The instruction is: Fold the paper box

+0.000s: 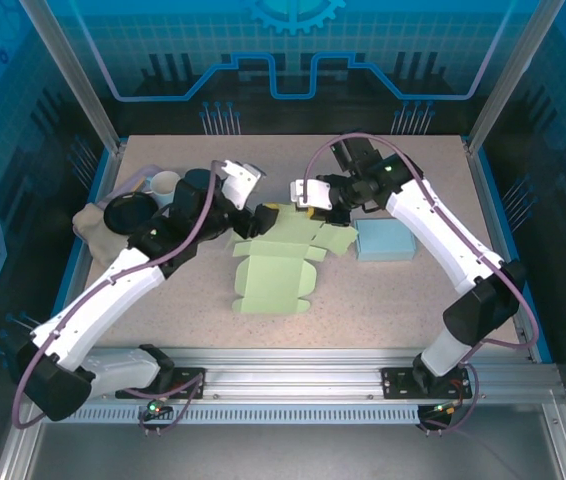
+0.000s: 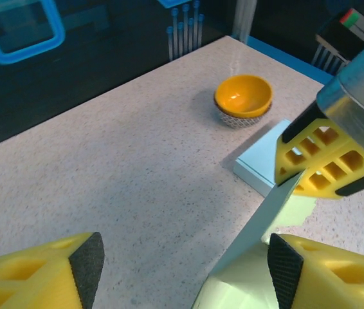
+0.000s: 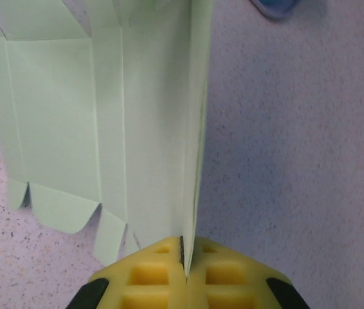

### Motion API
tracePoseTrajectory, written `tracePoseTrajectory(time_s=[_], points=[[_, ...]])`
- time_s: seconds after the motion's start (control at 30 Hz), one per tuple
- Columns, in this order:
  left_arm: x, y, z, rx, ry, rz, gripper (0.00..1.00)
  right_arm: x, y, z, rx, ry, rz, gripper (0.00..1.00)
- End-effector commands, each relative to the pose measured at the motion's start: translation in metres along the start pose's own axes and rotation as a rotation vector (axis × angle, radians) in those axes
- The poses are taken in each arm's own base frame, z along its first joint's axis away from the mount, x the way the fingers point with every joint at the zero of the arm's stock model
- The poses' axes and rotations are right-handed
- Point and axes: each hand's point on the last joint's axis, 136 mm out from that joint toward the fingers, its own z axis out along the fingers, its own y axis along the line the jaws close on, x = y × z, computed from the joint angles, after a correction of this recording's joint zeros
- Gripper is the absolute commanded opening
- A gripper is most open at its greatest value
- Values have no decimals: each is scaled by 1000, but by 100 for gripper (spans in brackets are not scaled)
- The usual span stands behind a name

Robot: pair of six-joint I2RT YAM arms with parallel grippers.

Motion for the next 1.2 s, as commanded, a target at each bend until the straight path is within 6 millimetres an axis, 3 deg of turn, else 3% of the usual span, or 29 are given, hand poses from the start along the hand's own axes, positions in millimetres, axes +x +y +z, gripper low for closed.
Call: tracePoseTrajectory(time_s=[0.0,0.2,0.3,0.37,0.5,0.6,0.83,0.97,1.17], points=[[0,17,-30,-97,-4,-173,72,21,-15,1,8,57,181,0],[63,38,-30,-171,90,-304,75,38,-8,17,-22,94,213,0],[75,62,-26,-214,81,-406,73,35,-6,19,-32,76,217,0],[78,68,-22,-211,84,-428,71,34,-6,20,-28,73,226,0],[75,35,-10,-13,90,-465,59,36,-8,25,-39,89,272,0],[83,7,-9,79,81,-483,56,44,-11,31,-35,121,302,0],[93,-26,-3,162,54,-502,60,49,-13,40,-40,129,339,0],[105,-24,21,139,77,-425,63,47,-14,41,-46,118,346,0],[119,9,48,-38,106,-287,70,51,-8,44,-62,120,344,0]])
